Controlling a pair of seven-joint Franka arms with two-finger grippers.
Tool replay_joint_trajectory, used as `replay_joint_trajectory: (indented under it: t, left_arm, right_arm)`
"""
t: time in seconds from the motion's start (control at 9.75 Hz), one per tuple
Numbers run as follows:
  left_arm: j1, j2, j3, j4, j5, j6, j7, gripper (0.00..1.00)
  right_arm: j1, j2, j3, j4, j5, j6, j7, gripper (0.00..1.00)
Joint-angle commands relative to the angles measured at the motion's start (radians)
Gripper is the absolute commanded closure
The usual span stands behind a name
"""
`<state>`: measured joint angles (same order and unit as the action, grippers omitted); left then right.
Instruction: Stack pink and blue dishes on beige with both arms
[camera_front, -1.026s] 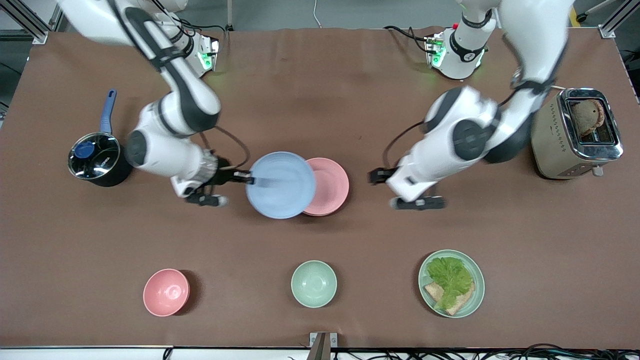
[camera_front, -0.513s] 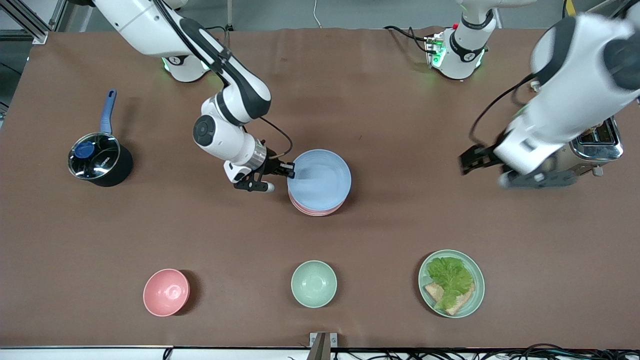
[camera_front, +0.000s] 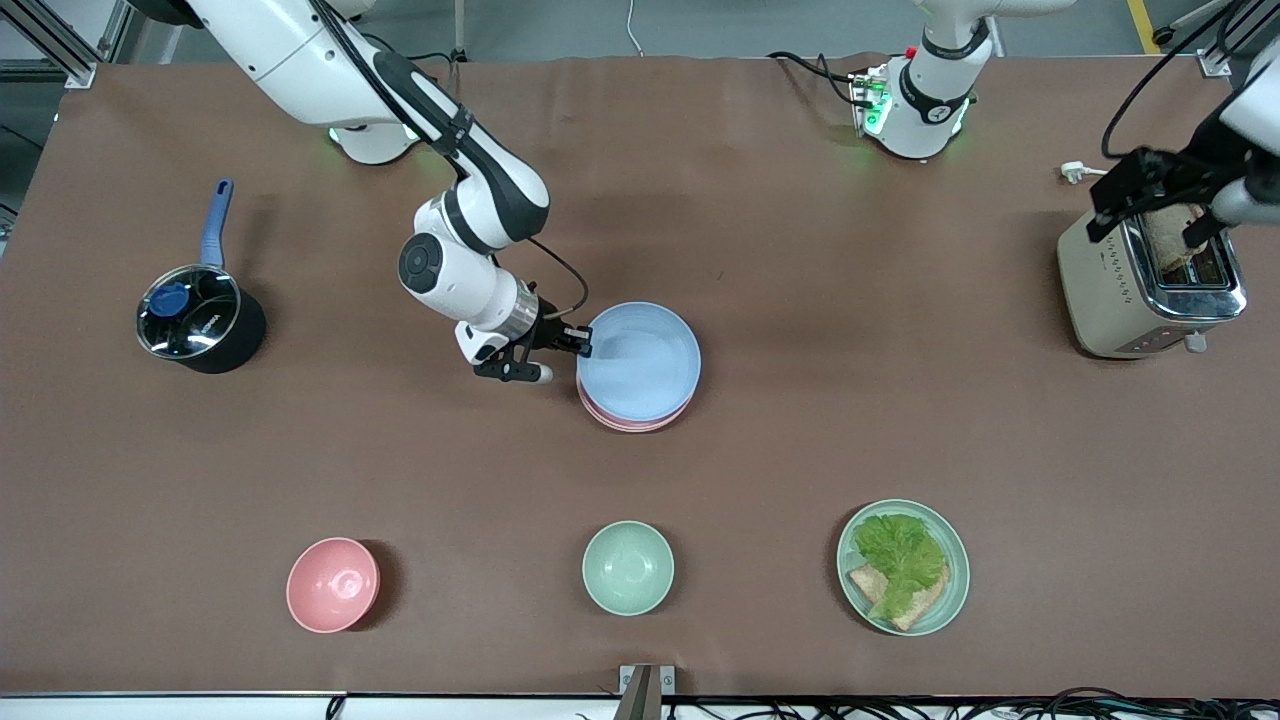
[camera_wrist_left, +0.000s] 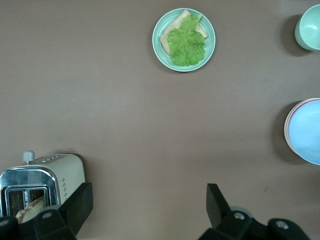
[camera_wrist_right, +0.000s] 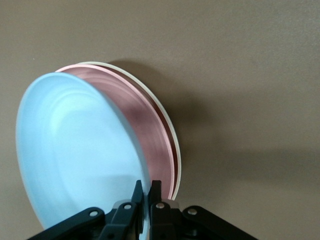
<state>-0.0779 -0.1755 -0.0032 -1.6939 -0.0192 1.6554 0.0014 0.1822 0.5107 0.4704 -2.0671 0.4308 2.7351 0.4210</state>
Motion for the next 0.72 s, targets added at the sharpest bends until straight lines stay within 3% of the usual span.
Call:
replay_joint_trajectory:
  t: [0.0, 0.21, 0.31, 0.62]
  left_arm:
    - [-0.013, 0.06, 0.0, 0.023, 0.015, 0.009, -0.009, 0.0]
    - [-0.008, 0.173, -0.001, 0.191, 0.013, -0.107, -0.009, 0.0]
    - [-0.005, 0.203, -0.003, 0.218, 0.009, -0.114, -0.014, 0.0]
    - [0.032, 0.173, -0.059, 0.183, 0.016, -0.117, -0.034, 0.0]
  right_arm:
    - [-0.026, -0.004, 0.007, -0.018, -0.014, 0.008, -0.004, 0.73]
    - [-0.046, -0.02, 0.004, -0.011, -0.014, -0.002, -0.011, 0.08]
    - [-0.055, -0.081, -0.006, -0.013, -0.017, -0.032, -0.013, 0.0]
    - [-0.104, -0.306, -0.116, -0.011, -0.186, -0.301, -0.007, 0.0]
